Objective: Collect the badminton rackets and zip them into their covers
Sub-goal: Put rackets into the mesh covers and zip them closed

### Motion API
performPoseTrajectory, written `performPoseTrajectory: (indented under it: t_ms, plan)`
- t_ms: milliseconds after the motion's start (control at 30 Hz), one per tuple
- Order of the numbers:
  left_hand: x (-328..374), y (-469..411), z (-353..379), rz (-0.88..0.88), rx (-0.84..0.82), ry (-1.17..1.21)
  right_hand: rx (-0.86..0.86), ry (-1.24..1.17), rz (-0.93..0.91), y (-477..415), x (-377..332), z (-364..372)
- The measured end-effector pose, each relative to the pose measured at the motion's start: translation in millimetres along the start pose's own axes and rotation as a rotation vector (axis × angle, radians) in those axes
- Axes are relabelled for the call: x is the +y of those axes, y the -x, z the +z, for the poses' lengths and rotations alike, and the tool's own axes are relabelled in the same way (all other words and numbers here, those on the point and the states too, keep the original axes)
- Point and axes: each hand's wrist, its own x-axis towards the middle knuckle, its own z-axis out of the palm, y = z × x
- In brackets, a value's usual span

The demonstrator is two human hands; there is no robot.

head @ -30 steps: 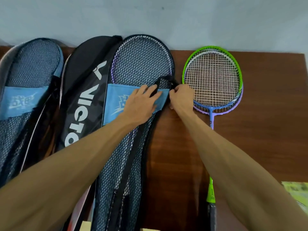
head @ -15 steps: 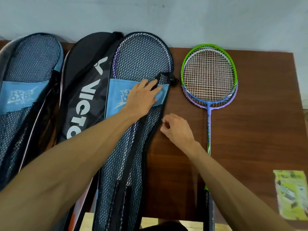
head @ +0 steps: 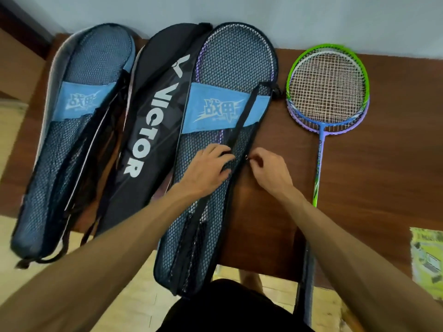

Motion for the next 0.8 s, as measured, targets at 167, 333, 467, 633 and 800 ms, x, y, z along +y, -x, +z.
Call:
performPoseTrajectory:
  t_ms: [167,333,467,633,800]
  plan:
    - [-7,37,22,0.066,-0.138,-0.211,-0.071,0.188,-0.096,16,0,4]
    - [-16,39,28,0.146,-0.072,-0.341,-0.039,0.265,-0.135,34,-3,11]
    - [-17,36,27,0.164,-0.074,-0.327,-0.078,0.317,-0.131,46,-16,22]
    - [-21,33,28,0.179,-0.092,-0.3,-0.124,0.308,-0.138,80,-25,54]
    - [-23,30,25,0.177,-0.107,-0.276,-0.074,0.256,-0.09,121,-33,77]
